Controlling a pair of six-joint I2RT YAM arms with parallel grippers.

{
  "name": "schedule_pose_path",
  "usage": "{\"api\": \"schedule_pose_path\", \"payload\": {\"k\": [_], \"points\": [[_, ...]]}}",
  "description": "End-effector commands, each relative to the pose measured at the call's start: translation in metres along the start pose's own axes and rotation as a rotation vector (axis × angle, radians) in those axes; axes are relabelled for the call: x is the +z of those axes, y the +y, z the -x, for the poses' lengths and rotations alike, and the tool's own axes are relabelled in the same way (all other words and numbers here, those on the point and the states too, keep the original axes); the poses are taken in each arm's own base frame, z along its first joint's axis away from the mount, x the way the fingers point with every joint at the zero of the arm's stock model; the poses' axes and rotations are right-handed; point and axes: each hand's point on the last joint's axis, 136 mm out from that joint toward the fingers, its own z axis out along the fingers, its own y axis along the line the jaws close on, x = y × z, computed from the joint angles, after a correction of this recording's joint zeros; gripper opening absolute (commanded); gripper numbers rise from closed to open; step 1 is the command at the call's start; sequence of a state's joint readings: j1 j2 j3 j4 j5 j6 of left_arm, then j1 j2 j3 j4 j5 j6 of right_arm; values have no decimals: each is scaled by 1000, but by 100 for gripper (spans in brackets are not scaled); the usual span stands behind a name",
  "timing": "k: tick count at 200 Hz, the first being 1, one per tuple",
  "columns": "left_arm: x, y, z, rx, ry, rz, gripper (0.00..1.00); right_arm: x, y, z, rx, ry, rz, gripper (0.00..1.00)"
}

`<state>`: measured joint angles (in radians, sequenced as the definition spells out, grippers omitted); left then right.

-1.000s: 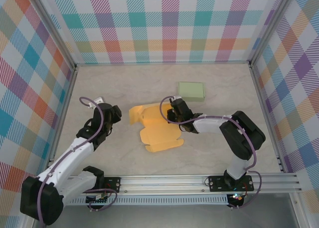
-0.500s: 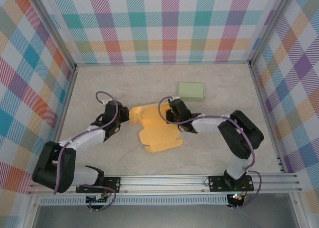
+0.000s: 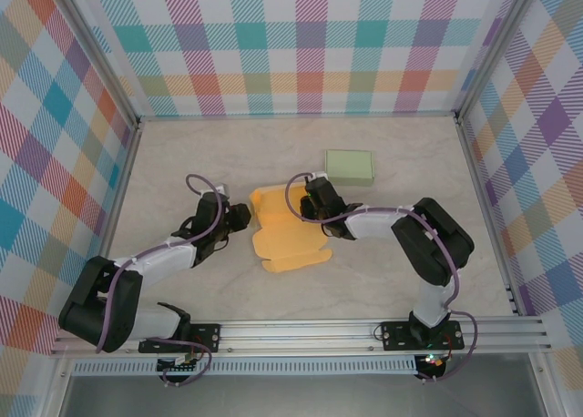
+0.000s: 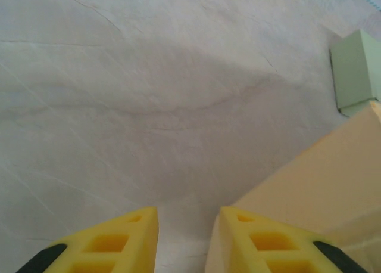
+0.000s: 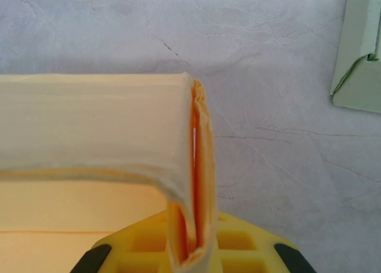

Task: Fold the paper box

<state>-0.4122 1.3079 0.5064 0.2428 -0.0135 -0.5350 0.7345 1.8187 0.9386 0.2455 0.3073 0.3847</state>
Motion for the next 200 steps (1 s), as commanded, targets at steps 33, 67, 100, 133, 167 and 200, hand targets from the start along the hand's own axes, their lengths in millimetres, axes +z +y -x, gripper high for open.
{"api": "schedule_pose_path", "payload": {"k": [33, 67, 100, 133, 167, 200], "points": [[1, -41, -5, 96, 14, -161, 27, 9, -1, -14, -7, 56, -19, 0], [5, -41, -9, 140, 24, -143, 27, 8, 0, -15, -4, 61, -13, 0], [10, -51, -5, 219, 21, -155, 27, 8, 4, -14, -9, 62, 3, 0], [15, -61, -1, 278, 17, -162, 39, 7, 6, -16, -15, 63, 8, 0], [22, -57, 2, 296, 4, -116, 45, 6, 9, -16, -18, 62, 15, 0], [21, -59, -1, 335, 10, -122, 50, 7, 9, -15, -19, 63, 6, 0]]}}
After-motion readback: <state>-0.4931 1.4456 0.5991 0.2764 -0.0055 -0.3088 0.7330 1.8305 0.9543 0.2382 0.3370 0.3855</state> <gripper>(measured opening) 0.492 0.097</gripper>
